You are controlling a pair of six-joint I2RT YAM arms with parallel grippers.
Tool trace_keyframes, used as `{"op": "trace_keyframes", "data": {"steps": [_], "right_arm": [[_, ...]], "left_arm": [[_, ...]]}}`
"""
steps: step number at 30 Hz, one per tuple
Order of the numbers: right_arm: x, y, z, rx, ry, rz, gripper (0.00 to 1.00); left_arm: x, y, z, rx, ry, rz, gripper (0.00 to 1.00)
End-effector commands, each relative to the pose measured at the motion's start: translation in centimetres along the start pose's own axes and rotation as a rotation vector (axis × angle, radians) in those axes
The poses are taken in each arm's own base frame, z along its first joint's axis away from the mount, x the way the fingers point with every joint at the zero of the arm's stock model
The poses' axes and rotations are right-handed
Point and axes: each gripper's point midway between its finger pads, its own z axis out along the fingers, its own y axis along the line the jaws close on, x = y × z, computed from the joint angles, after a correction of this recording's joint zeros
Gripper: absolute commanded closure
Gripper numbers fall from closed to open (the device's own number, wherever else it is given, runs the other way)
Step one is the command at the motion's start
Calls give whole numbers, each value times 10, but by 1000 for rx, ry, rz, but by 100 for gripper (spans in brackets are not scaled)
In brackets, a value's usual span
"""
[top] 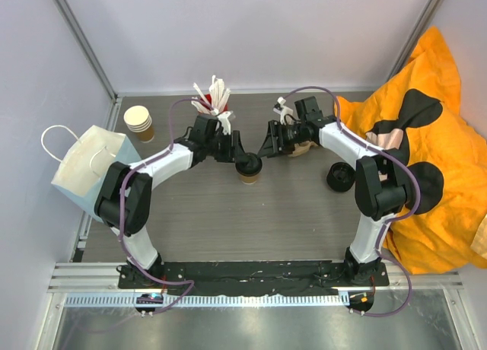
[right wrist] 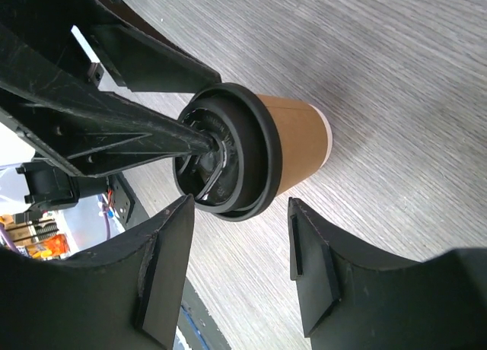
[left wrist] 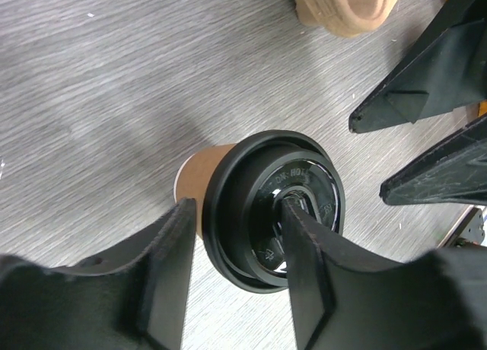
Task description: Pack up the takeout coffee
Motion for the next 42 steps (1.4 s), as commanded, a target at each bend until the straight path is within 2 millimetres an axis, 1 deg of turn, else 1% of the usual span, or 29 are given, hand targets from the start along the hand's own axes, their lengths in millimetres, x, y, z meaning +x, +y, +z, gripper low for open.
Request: {"op": "trace_keyframes", "data": {"steps": [1,3,6,8,9,11,14,15,20,21,29,31,32,35,37,38,39,41,42], "right_arm": [[-11,7,5,-5,-28,-31,42],[-9,9,8,-4,-22,-35,41],[-7,10,12,-2,-15,-41,40],[-6,11,15,-2,-9,-42,39],[-5,11,15,-1,-7,-40,39],[-4,12,18,-4,-1,-40,38],[-3,10,21,6,3,-39,38],[-3,10,21,5,3,-39,38],[0,9,24,8,10,-35,38],[1,9,24,9,12,-33,38],[3,15,25,3,14,-43,38],[4,16,25,1,18,-43,38],[4,16,25,1,16,-43,38],[5,19,25,-4,18,-47,37],[6,21,24,-4,16,-49,37],[6,22,24,-1,14,-51,38],[8,22,25,2,16,-50,37],[9,23,25,7,16,-57,37],[10,23,25,9,16,-55,37]], "left_arm": [[51,38,-2,-109,186,-35,46],[49,38,-1,-102,184,-37,43],[46,37,-1,-88,182,-45,33],[46,33,-2,-70,183,-47,30],[44,33,-2,-65,177,-49,26],[41,28,-4,-39,172,-56,21],[34,23,-8,-2,147,-72,18],[31,22,-9,13,136,-73,15],[22,10,-15,96,110,-101,11],[20,10,-16,105,105,-110,10],[-4,-5,-29,213,32,-131,7],[-4,-8,-32,234,31,-135,5],[-6,-11,-32,246,26,-130,1],[-8,-16,-36,265,23,-133,0],[-9,-13,-41,244,16,-123,0],[-11,-6,-43,216,7,-118,0],[-5,-2,-44,194,22,-122,0],[-6,10,-51,156,6,-104,0],[-2,16,-52,141,10,-110,0]]}}
